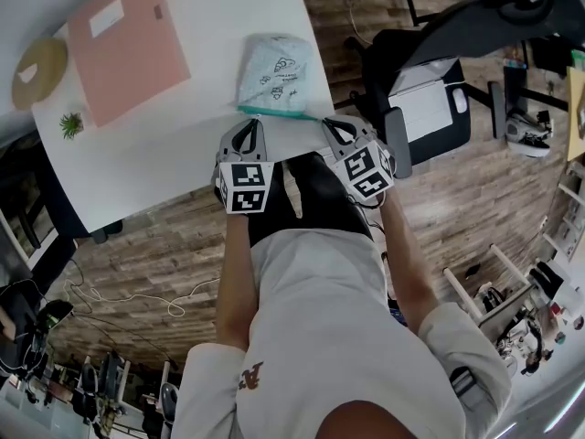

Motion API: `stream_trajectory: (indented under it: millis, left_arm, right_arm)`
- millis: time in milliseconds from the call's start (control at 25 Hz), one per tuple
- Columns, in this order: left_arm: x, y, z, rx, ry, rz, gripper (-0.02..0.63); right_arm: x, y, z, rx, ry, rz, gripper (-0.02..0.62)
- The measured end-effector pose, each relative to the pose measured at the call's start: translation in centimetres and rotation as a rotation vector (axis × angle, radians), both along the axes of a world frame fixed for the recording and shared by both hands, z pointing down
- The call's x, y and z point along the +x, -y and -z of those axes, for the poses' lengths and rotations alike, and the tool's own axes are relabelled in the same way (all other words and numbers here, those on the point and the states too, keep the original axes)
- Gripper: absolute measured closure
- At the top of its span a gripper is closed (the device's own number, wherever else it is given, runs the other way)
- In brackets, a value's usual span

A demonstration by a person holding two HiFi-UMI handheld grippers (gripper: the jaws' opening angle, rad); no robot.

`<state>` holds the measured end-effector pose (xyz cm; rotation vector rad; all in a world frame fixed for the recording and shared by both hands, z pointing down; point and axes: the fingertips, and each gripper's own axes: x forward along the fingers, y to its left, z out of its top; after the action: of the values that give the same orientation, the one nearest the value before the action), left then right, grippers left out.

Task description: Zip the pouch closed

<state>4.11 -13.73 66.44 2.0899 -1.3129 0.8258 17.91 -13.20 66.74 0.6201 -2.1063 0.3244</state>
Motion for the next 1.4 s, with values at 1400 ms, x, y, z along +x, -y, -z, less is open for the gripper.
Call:
stream_trajectory:
  millis: [1400]
  left_arm:
    - [-2.3, 0.4, -1.4, 0.01, 0.029, 0.0, 0.601]
  right_arm:
    - [0.0, 0.4, -0.6, 0.082, -0.054, -0.028, 0.579]
